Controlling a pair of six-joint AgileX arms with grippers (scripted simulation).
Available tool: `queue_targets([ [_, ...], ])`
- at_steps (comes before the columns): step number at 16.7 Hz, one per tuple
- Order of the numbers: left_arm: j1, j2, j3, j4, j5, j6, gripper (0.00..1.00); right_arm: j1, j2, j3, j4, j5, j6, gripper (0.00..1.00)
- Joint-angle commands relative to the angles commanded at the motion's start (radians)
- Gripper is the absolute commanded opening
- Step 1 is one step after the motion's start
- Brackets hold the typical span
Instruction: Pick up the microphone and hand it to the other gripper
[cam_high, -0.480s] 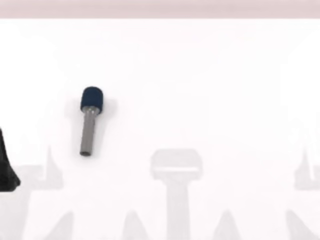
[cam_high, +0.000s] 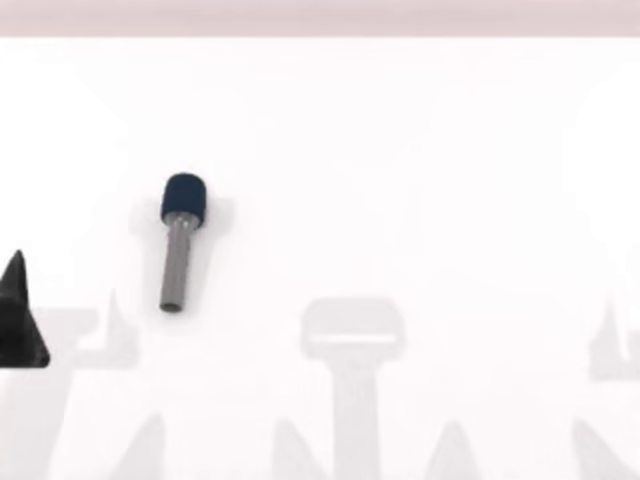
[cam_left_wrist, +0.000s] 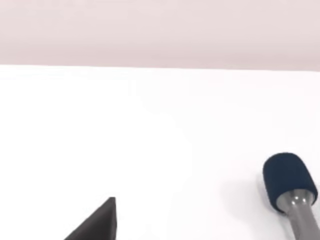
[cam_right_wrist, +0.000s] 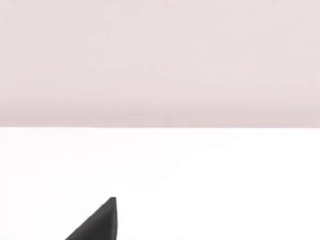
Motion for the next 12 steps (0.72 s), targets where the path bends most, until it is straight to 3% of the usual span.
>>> queue_targets([
  [12,-0.206,1.114,0.848,-0.567,-0.028,-0.197,1.00,0.000,0.000,0.000,0.000,0.000,0.000,1.00],
])
